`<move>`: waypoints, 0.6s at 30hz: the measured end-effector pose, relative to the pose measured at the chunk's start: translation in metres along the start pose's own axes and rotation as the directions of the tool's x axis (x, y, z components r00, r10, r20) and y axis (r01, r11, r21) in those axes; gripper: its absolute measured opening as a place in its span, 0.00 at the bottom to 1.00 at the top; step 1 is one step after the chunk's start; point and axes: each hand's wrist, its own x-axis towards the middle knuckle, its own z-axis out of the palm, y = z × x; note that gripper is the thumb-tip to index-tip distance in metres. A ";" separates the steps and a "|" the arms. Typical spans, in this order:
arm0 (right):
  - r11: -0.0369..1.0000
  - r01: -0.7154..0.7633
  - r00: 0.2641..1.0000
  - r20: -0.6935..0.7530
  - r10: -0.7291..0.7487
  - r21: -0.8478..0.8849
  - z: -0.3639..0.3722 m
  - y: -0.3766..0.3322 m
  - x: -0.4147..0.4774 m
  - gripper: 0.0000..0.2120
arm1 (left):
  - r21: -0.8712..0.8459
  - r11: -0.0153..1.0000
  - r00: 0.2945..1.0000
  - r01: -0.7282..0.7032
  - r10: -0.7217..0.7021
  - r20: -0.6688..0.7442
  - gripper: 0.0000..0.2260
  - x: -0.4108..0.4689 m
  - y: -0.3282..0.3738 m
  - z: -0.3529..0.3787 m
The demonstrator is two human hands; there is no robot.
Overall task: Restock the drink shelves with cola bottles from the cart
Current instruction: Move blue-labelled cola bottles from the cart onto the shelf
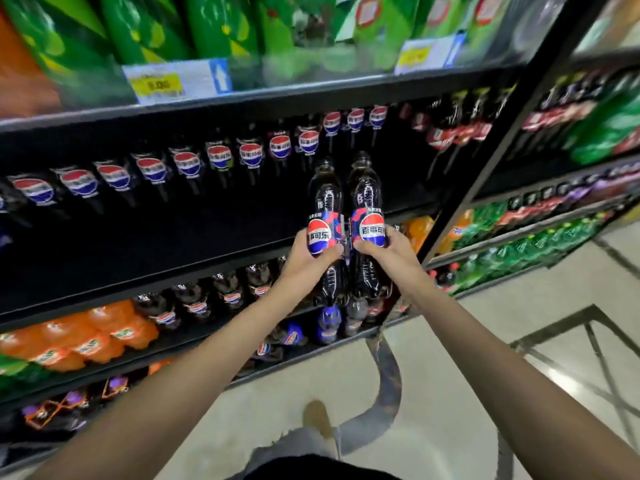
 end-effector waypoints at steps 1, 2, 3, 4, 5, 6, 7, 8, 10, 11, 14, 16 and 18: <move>1.000 0.013 1.000 -0.008 -0.013 -0.013 -0.009 -0.002 0.012 0.15 | 0.002 1.000 1.000 -0.012 0.012 0.011 0.22 0.013 0.004 0.007; 0.999 0.026 1.000 -0.017 -0.026 -0.019 -0.017 -0.004 0.023 0.17 | -0.001 1.000 1.000 -0.024 0.024 0.015 0.23 0.025 0.008 0.013; 0.999 0.036 0.999 -0.024 -0.036 -0.019 -0.023 -0.006 0.034 0.18 | 0.001 0.999 0.999 -0.034 0.034 0.014 0.23 0.037 0.012 0.018; 0.999 0.049 0.998 -0.027 -0.049 -0.020 -0.029 -0.008 0.044 0.19 | 0.011 0.999 0.999 -0.043 0.043 0.011 0.25 0.046 0.018 0.023; 0.998 0.063 0.998 -0.027 -0.063 -0.027 -0.034 -0.010 0.053 0.19 | 0.024 0.998 0.998 -0.056 0.056 0.006 0.26 0.055 0.023 0.027; 0.996 0.077 0.996 -0.030 -0.078 -0.035 -0.038 -0.012 0.063 0.20 | 0.037 0.997 0.997 -0.074 0.074 0.001 0.26 0.064 0.026 0.031; 0.995 0.091 0.995 -0.034 -0.092 -0.041 -0.042 -0.013 0.073 0.20 | 0.050 0.994 0.996 -0.094 0.094 -0.004 0.27 0.073 0.029 0.035; 0.993 0.105 0.994 -0.037 -0.106 -0.045 -0.046 -0.016 0.083 0.21 | 0.064 0.992 0.994 -0.110 0.111 -0.009 0.28 0.082 0.032 0.038; 0.989 0.132 0.991 -0.025 -0.133 -0.062 -0.052 -0.021 0.102 0.22 | 0.097 0.987 0.991 -0.125 0.129 -0.031 0.31 0.100 0.037 0.045; 0.987 0.144 0.989 -0.014 -0.146 -0.075 -0.055 -0.023 0.112 0.22 | 0.113 0.986 0.990 -0.125 0.132 -0.051 0.32 0.109 0.038 0.048; 0.980 0.165 0.986 0.020 -0.164 -0.113 -0.063 -0.023 0.142 0.23 | 0.187 0.977 0.981 -0.100 0.128 -0.148 0.33 0.137 0.038 0.059; 0.974 0.176 0.984 0.045 -0.171 -0.140 -0.066 -0.021 0.162 0.24 | 0.205 0.976 0.967 -0.078 0.124 -0.222 0.34 0.149 0.035 0.067; 0.972 0.182 0.982 0.068 -0.174 -0.147 -0.068 -0.018 0.180 0.26 | 0.185 0.981 0.952 -0.063 0.115 -0.284 0.35 0.159 0.033 0.076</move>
